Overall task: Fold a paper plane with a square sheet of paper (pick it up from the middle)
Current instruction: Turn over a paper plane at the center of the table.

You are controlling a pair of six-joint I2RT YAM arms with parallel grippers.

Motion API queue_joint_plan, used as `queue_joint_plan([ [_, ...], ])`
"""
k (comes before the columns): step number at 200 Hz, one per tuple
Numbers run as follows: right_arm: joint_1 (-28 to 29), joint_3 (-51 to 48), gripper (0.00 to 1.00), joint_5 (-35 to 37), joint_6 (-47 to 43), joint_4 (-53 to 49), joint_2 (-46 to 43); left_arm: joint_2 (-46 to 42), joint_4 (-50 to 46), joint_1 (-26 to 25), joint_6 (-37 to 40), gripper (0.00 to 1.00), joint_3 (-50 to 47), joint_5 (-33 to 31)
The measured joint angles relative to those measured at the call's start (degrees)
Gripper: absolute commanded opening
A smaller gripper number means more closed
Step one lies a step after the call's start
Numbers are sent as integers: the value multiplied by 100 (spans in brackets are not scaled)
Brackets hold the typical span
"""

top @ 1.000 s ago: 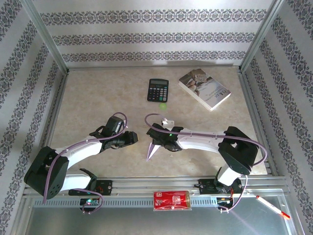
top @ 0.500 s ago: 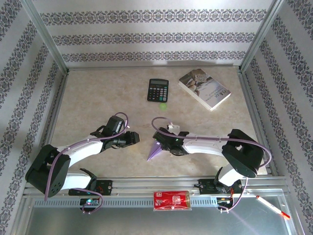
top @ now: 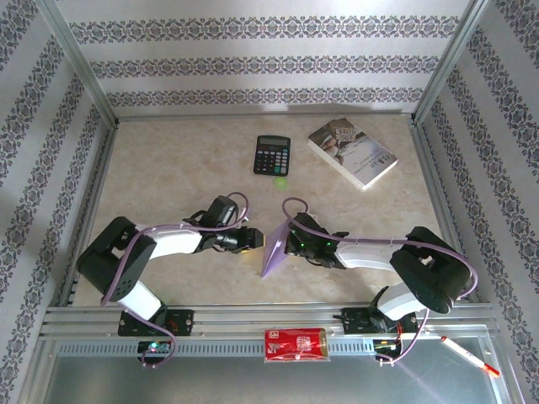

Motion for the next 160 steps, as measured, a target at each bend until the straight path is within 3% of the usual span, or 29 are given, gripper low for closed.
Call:
queue_joint_plan([
  [48, -409, -389, 4, -726, -210, 702, -66, 437, 50, -28, -37, 41, 385, 61],
  [82, -916, -820, 2, -1624, -203, 1567, -74, 426, 55, -28, -87, 41, 422, 61],
  [110, -1259, -892, 0, -1934, -162, 1766, -267, 140, 61, -28, -295, 41, 343, 15],
  [160, -1276, -820, 0, -2361, -4, 1880, -1102, -422, 337, 103, -772, 42, 24, -44],
])
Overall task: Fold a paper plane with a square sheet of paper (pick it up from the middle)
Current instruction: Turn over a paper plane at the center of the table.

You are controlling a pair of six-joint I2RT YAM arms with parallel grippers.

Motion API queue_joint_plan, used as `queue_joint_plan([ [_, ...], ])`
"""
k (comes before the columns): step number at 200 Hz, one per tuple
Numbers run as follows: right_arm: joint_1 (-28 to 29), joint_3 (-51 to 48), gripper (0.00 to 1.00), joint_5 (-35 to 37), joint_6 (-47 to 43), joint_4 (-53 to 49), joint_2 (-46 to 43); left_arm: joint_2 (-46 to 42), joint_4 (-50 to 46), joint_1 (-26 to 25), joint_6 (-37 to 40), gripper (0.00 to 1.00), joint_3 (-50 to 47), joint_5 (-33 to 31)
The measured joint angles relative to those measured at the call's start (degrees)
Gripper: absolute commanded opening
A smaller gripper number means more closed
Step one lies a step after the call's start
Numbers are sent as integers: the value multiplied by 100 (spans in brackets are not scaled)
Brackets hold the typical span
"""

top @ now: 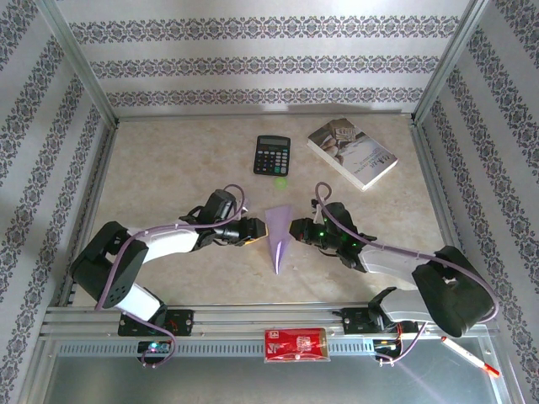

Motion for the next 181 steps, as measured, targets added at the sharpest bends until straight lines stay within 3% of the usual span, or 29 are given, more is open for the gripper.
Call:
queue_joint_plan([
  [31, 0, 0, 0, -109, 127, 7, -83, -164, 444, 264, -490, 43, -492, -116],
  [93, -306, -11, 0, -146, 142, -649, -356, -975, -348, 330, -251, 43, -466, -761],
  [144, -577, -63, 0, -223, 94, -1228, -881, -859, -715, 201, -31, 43, -389, -892],
  [181, -551, -46, 0, -413, 57, -1224, -387, -575, -717, 52, -7, 42, -284, -887],
])
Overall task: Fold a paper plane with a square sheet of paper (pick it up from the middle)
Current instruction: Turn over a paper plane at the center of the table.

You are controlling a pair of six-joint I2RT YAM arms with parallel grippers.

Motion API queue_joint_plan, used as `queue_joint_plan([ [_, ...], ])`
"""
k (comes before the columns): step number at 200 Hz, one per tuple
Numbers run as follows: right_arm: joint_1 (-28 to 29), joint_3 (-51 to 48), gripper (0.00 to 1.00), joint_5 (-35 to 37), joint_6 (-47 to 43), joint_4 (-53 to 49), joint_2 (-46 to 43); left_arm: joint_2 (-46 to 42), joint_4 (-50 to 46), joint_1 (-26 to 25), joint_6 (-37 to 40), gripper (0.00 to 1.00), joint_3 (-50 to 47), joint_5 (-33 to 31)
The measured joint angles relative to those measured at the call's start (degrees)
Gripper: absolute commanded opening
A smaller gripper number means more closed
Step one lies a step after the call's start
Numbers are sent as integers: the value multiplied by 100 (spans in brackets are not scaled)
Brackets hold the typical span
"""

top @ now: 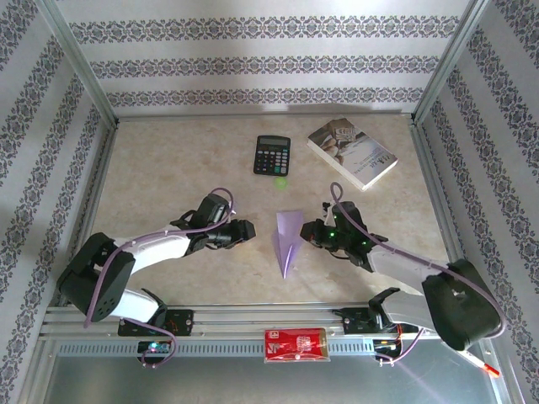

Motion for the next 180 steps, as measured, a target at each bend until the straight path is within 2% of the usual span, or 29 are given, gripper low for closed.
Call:
queue_joint_plan([
  [42, 603, 450, 0, -28, 146, 177, 444, -92, -44, 31, -2, 42, -61, -372],
  [83, 1043, 933, 1, -26, 367, 866, 1132, -846, -223, 350, -17, 42, -457, -876],
  [135, 804, 1001, 15, -9, 197, 1058, 2260, -1080, -339, 352, -28, 43, -656, -988],
  [180, 560, 999, 20, -9, -120, 1067, 2409, -605, -334, 168, 2, 43, -614, -654],
])
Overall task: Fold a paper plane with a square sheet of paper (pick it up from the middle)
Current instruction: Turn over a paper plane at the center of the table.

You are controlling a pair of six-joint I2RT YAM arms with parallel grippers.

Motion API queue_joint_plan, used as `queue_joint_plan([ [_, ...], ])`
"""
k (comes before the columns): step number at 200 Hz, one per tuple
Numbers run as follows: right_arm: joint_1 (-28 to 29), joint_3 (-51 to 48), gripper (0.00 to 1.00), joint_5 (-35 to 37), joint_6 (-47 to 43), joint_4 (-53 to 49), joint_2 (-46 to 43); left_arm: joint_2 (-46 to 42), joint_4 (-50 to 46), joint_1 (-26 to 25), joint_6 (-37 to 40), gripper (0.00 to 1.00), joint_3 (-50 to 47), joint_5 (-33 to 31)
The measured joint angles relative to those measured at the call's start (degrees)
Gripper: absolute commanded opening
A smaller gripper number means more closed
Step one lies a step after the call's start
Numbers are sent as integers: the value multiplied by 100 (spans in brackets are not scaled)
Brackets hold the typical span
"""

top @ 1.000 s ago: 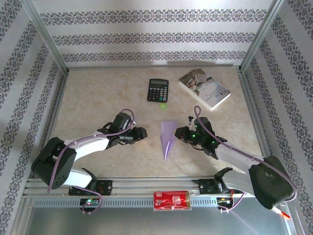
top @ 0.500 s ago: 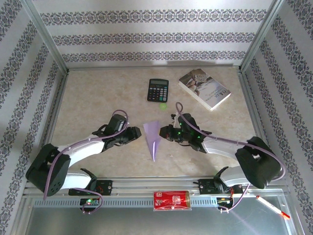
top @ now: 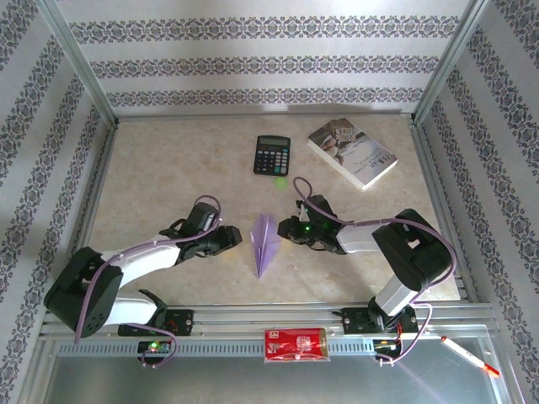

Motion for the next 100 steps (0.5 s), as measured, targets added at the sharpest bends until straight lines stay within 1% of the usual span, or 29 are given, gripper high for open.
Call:
queue_joint_plan([
  [30, -39, -39, 22, -4, -107, 2, 0, 575, 85, -177, 17, 44, 240, 382],
  [52, -42, -72, 24, -22, -125, 22, 0, 754, 199, -225, 31, 45, 396, 542],
  [82, -120, -223, 31, -63, -138, 35, -210, 732, 223, -227, 92, 46, 424, 619],
  [100, -310, -393, 40, -83, -214, -192, -669, 483, 107, -142, 245, 48, 422, 588],
])
